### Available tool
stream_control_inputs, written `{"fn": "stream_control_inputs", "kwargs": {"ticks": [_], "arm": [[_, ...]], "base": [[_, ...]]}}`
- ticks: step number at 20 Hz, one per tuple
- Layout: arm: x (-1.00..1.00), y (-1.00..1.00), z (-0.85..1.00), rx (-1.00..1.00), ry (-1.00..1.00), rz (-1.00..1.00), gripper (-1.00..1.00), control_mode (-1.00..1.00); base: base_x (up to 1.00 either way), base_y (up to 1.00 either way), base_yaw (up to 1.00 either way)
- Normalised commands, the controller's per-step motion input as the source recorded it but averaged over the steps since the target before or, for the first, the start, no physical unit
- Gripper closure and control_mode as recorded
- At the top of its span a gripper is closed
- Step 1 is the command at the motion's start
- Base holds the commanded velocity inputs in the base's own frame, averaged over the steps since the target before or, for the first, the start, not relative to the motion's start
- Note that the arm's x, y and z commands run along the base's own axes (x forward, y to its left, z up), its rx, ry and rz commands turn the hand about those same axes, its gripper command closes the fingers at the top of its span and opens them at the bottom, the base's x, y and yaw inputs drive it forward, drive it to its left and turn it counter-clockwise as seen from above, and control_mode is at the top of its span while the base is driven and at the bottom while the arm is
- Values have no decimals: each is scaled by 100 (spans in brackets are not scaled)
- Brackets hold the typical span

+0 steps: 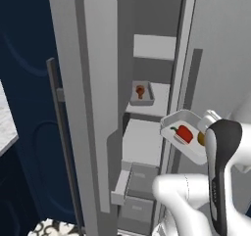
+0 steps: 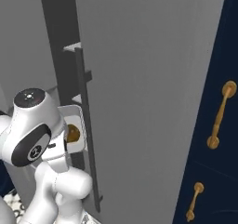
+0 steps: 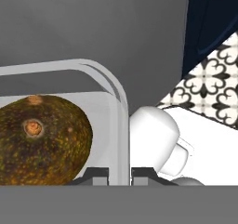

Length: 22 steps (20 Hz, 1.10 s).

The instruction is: Take the meat container that has the chicken drumstick and place it on the second highest rack of the freezer. Then take the vegetable container that has the bell pepper and avocado and place it on the highest rack of the freezer.

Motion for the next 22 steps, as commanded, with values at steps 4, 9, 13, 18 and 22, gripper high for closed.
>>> {"fn": "stream_control_inputs", "kwargs": {"ticks": [4,9,13,18,22], "arm": [[0,0,0,0,0,0,100,100],[0,0,0,0,0,0,100,100],[0,0,0,0,0,0,100,100],[0,0,0,0,0,0,100,-100],[-9,2,7,-2,-2,-5,100,-100]], "base": [[0,44,18],[17,17,6],[0,0,0],[0,0,0],[0,0,0]]}}
